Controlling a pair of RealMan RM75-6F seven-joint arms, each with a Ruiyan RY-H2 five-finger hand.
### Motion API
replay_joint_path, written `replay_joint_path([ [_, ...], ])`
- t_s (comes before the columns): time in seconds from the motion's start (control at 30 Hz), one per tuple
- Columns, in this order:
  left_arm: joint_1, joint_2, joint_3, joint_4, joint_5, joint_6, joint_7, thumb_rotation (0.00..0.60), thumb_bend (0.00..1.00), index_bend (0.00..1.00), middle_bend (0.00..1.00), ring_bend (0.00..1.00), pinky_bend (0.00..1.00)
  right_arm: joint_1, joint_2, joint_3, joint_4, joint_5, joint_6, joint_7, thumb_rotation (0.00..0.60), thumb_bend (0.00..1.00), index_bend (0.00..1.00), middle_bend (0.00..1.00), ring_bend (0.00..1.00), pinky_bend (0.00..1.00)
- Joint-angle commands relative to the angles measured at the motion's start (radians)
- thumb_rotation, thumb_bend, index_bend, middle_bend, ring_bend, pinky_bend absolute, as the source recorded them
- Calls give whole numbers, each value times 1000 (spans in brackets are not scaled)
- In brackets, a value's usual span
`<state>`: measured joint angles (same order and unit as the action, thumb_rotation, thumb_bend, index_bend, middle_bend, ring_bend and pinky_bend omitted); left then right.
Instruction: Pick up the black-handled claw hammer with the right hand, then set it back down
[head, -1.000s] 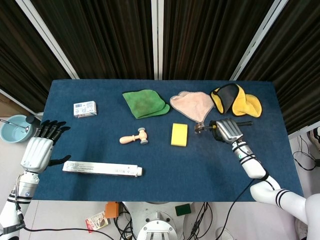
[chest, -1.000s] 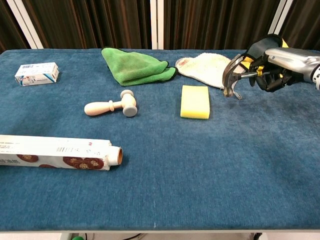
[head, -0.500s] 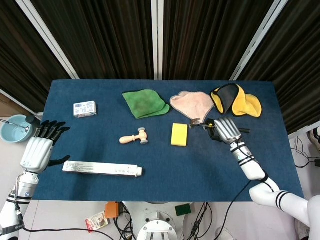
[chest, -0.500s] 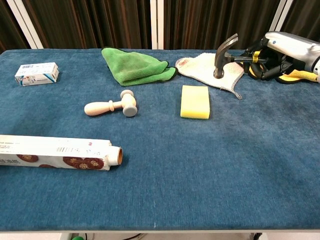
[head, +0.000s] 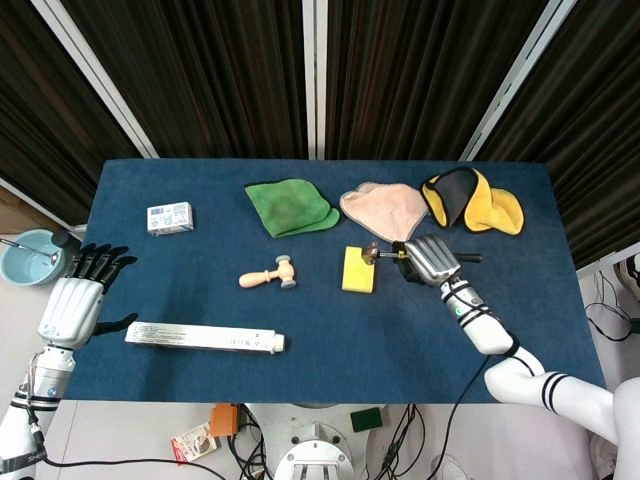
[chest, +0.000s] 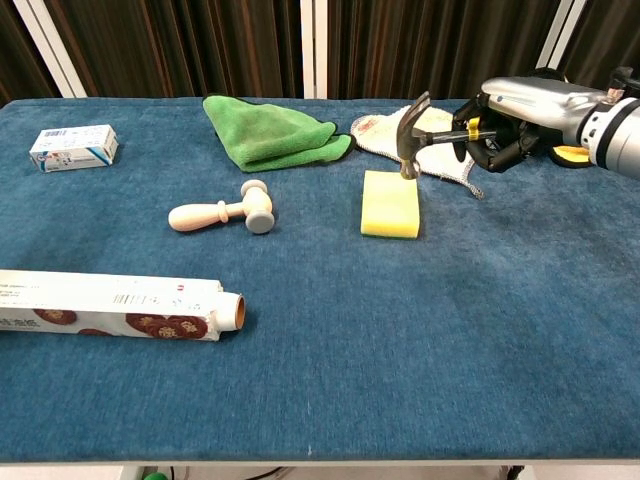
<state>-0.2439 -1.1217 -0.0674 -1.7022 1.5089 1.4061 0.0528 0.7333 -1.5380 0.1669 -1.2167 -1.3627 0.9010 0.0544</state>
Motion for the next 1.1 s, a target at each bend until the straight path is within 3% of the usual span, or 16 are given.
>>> replay_joint_path([
  [0.03, -1, -1, 0, 3, -1, -2, -2, 600, 41, 208, 137, 80, 80, 10, -10, 8, -2, 13, -10, -15, 600, 1000, 1000, 832, 901, 930],
  [0.47, 1, -14, 5, 27, -5, -12, -20, 600, 42, 208, 137, 80, 80, 31, -87, 2, 57, 118, -90, -120, 600, 1000, 1000, 832, 902, 930],
  [0.73, 9, -8, 2, 27, 2, 6, -26, 600, 41, 208, 137, 80, 80, -19, 1, 47, -81, 36, 65, 39, 600, 1000, 1000, 832, 902, 931],
  [0.87, 7, -9, 3, 23, 8, 5, -20, 600, 41, 208, 137, 79, 80, -39, 11, 52, -93, 7, 121, 99, 600, 1000, 1000, 832, 902, 931],
  [1.1, 5, -14, 5, 20, 9, -1, -13, 600, 41, 208, 137, 80, 79, -14, -53, 14, 3, 48, 19, 56, 600, 1000, 1000, 832, 902, 932],
])
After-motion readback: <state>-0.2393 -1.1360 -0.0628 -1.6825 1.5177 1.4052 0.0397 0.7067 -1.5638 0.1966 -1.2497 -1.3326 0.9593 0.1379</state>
